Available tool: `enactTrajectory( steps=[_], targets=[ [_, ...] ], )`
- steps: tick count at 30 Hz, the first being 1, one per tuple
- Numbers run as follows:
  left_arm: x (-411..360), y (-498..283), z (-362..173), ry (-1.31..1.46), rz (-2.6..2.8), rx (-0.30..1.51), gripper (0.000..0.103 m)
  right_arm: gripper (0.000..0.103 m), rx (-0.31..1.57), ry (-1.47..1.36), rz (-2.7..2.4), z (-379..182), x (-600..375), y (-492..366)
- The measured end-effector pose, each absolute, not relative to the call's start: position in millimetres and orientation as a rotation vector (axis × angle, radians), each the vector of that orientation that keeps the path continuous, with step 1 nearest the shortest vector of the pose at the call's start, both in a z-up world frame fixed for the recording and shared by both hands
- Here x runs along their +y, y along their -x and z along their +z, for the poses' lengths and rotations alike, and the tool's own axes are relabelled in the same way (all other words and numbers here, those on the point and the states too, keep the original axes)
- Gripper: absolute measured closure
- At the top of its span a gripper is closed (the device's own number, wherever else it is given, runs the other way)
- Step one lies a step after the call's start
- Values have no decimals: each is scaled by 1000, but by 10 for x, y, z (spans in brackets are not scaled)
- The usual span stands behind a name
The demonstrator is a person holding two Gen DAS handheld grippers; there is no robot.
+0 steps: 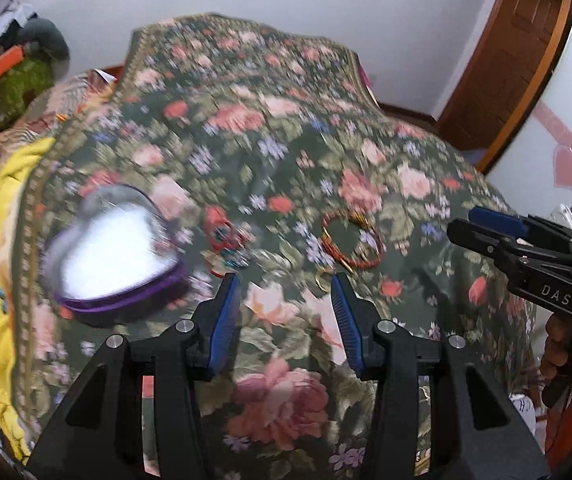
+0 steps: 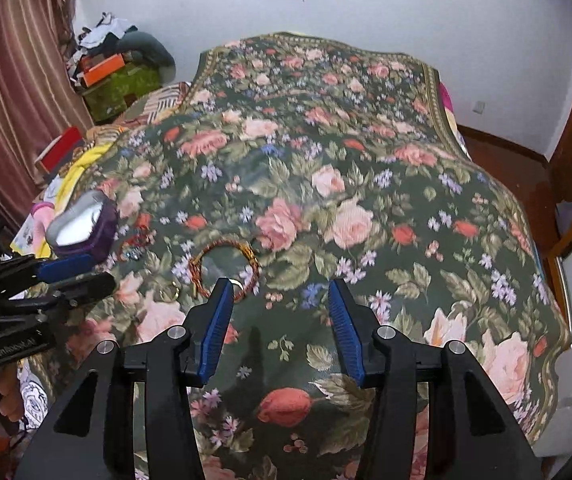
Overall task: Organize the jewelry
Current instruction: 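Move both tools back to the remaining jewelry on the cover, then grasp the red braided bracelet with the right tool while the left tool grasps a gold ring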
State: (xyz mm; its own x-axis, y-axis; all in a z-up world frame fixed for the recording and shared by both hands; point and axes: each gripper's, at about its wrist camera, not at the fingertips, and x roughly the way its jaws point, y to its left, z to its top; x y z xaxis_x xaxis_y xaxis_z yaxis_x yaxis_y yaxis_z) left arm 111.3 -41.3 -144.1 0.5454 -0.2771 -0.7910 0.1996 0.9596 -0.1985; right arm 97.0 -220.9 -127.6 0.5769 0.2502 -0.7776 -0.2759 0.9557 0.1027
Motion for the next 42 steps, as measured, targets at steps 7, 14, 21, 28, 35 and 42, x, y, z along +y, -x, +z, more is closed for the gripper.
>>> enactTrajectory(
  steps=[7, 14, 21, 28, 35, 42],
  targets=[
    [-673, -1284, -1715, 60, -346, 1019, 57, 58, 930, 11, 315, -1367, -2268, -996],
    [-858, -1397, -1840, -24, -341, 1003, 65, 51, 930, 19, 338, -1376, -2247, -1031],
    [-760, -1467, -1850, 10, -322, 993, 87, 46, 953, 27, 362, -1433, -2134, -1111],
    [-575, -1452, -1677, 62, -301, 942, 87, 45, 986, 42, 400, -1459, -1969, -1206],
    [-356, -1417, -1387, 56, -211, 841, 87, 38, 1028, 108, 452, -1506, -1722, -1360],
    [-201, -1392, -1384, 83, -182, 837, 87, 38, 1131, 161, 524, -1714, -1547, -1486]
  ],
)
